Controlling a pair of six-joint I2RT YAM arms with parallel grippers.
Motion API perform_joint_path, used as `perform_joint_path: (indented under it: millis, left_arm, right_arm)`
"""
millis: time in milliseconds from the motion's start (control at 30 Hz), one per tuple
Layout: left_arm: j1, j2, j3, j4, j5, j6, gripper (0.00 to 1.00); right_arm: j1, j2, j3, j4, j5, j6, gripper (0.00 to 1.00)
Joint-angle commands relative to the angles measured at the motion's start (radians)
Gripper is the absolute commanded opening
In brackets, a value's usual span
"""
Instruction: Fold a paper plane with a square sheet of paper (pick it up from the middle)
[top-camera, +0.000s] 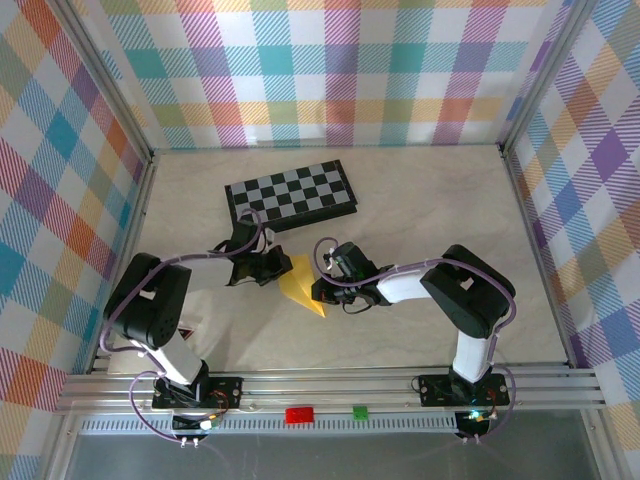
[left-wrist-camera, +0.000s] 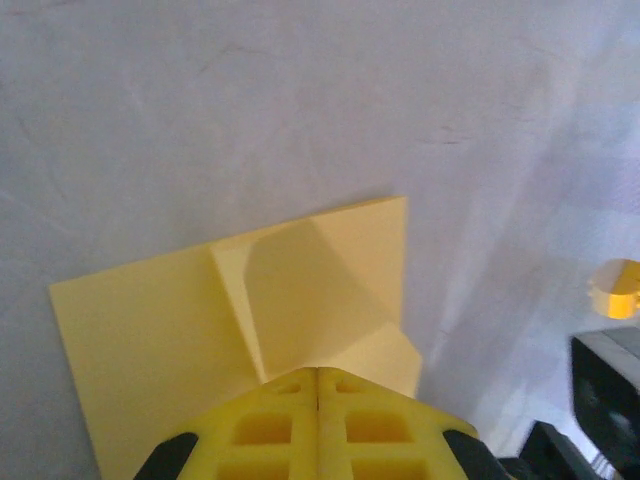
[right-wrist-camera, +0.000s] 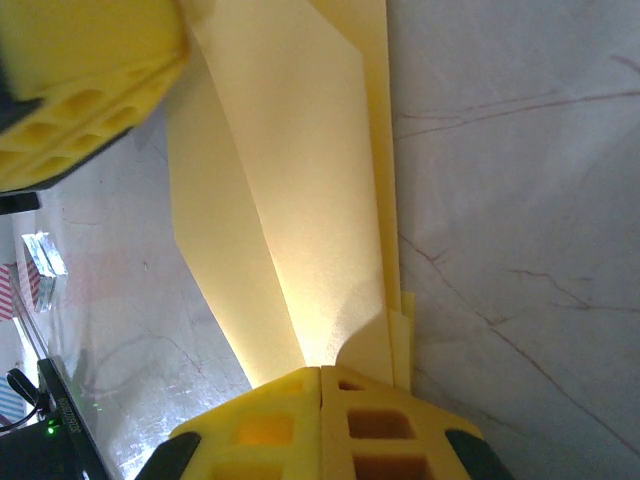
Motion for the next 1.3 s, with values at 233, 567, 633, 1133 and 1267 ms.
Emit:
perform_joint_path:
  millis: [233, 567, 633, 1133, 1267]
  left_arm:
    - [-0.057, -0.045, -0.081, 0.187, 0.171, -0.027, 0.03]
    - [-0.020, 0.138, -0.038, 0.214, 0.136, 0.027, 0.00]
    - [0.011, 0.154, -0.033, 0.201, 0.133, 0.042, 0.00]
    - [0.122, 0.187, 0.084, 0.028, 0.001, 0.080, 0.00]
    - [0.131, 0.186, 0.117, -0.002, -0.020, 0.073, 0.00]
  right_arm:
    - [0.005, 0.051, -0.043, -0.186, 0.019, -0.015, 0.02]
    - [0.005, 0.054, -0.047, -0.193, 0.019, -0.017, 0.01]
    - [0.005, 0.056, -0.048, -0.196, 0.018, -0.019, 0.01]
    - [0.005, 0.059, -0.049, -0.222, 0.006, -0.057, 0.00]
    - [0.005, 0.058, -0.046, -0.243, 0.002, -0.079, 0.00]
